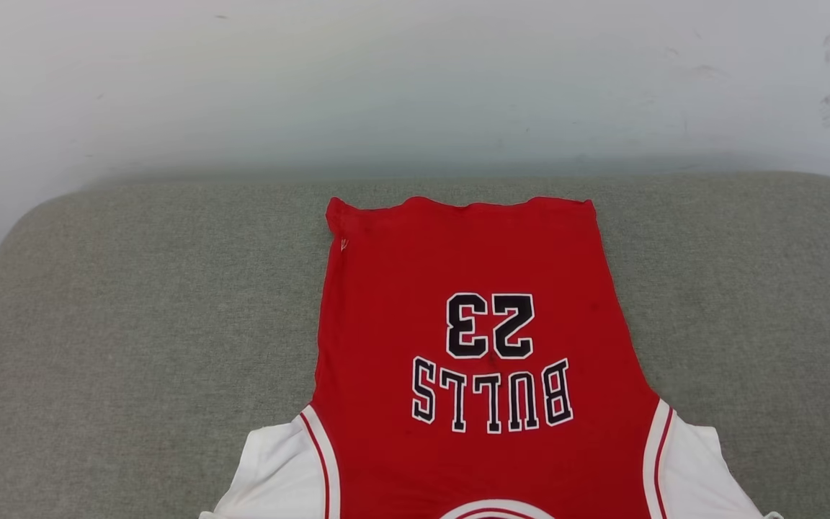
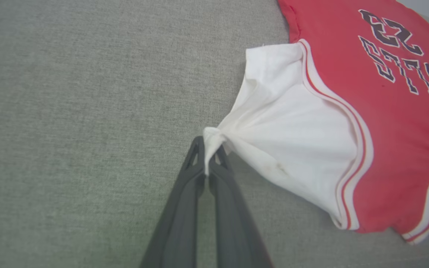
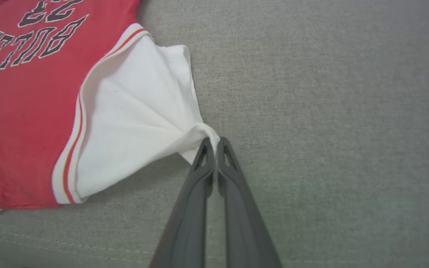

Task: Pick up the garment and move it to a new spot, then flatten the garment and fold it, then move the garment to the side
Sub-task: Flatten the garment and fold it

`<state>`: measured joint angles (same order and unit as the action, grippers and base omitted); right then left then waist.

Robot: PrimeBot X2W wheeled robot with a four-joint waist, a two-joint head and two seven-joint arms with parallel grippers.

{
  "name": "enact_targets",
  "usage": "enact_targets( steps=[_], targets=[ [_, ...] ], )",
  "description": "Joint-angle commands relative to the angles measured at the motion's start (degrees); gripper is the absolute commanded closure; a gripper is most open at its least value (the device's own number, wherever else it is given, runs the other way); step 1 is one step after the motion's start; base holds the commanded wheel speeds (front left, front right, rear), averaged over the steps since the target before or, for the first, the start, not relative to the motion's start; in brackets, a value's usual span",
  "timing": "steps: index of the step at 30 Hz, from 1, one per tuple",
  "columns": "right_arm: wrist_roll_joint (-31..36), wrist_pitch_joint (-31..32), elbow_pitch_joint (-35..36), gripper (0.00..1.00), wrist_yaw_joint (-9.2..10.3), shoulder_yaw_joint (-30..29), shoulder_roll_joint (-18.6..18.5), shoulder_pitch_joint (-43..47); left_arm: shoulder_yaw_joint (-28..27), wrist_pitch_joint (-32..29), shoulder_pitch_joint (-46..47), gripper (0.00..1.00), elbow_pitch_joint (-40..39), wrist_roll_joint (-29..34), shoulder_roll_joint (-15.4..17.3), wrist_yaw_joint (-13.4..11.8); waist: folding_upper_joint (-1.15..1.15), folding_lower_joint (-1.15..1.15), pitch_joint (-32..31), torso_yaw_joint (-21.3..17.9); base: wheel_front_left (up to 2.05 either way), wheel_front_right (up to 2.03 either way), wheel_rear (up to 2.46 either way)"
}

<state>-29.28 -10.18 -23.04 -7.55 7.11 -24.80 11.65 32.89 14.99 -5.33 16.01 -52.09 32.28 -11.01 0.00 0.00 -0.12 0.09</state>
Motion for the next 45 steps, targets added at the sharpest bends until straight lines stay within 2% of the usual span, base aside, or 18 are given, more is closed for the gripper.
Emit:
enact_targets(
  steps=[1, 2, 3, 10, 16, 20, 25, 31, 33, 40, 45],
  targets=[
    [0.22, 0.41, 0.5, 0.76, 0.12, -0.72, 0.33, 0.24, -0.06, 0.28, 0.46, 1.0, 0.06, 0.43, 0.12, 0.15, 0.0, 0.0, 0.02, -0.04, 0.0, 0.0, 0.0],
    [0.52, 0.94, 0.99, 0.24, 0.12, -1.25, 0.44, 0.0, -0.04, 0.28, 0.82, 1.0, 0.03, 0.61, -0.01, 0.17, 0.0, 0.0, 0.03, -0.1, 0.0, 0.0, 0.0],
    [0.61, 1.48, 1.63, 0.0, 0.12, -1.72, 0.5, -0.43, -0.06, 0.28, 1.1, 1.0, -0.04, 0.7, -0.16, 0.11, 0.0, 0.0, 0.07, -0.15, 0.0, 0.0, 0.0],
    [0.93, 4.07, 7.75, 0.0, 0.11, -6.64, -2.57, -4.82, -0.37, 0.27, 2.74, 1.0, -1.68, 3.0, -2.14, -0.04, 0.0, 0.0, 0.61, 0.32, 0.0, 0.0, 0.0],
    [0.62, 6.58, 13.62, 0.0, 0.1, -10.55, -6.31, -13.32, -1.34, 0.28, 4.55, 1.0, -4.47, 6.09, -3.16, -0.47, 0.0, 0.0, 2.85, 2.02, 0.0, 0.0, 0.0],
    [-0.54, 9.88, 16.15, 0.0, 0.1, -11.03, -9.08, -21.7, -1.37, 0.27, 6.72, 1.0, -6.53, 8.12, -3.37, -0.63, 0.0, 0.0, 5.72, 4.08, 0.0, 0.0, 0.0],
    [-2.23, 16.77, 17.49, 0.0, 0.09, -8.15, -13.86, -33.9, -1.4, 0.22, 9.59, 1.0, -9.22, 10.27, -4.35, -0.98, 0.0, 0.0, 10.23, 6.82, 0.0, 0.0, 0.0],
    [-5.31, 30.33, 14.32, 0.0, 0.1, -2.77, -16.41, -48.34, -1.6, 0.22, 12.65, 1.0, -11.67, 12.9, -6.51, -0.66, 0.0, 0.0, 16.25, 10.01, 0.0, 0.0, 0.0],
    [-6.93, 35.88, 11.65, 0.0, 0.11, -1.93, -15.51, -52.99, -1.52, 0.22, 13.61, 1.0, -12.13, 13.76, -7.38, -0.38, 0.0, 0.0, 18.32, 11.06, 0.0, 0.0, 0.0],
    [-9.74, 57.51, 3.99, 0.0, 0.09, 4.07, -16.34, -65.87, -1.82, 0.22, 16.73, 1.0, -13.58, 16.64, -10.62, 0.41, 0.0, 0.0, 25.08, 14.23, 0.0, 0.0, 0.0],
    [-8.33, 67.11, -0.12, 0.0, 0.09, 5.48, -15.84, -72.05, -2.64, 0.22, 18.29, 1.0, -14.51, 18.46, -12.7, 1.27, 0.0, 0.0, 29.26, 16.16, 0.0, 0.0, 0.0]
  ],
)
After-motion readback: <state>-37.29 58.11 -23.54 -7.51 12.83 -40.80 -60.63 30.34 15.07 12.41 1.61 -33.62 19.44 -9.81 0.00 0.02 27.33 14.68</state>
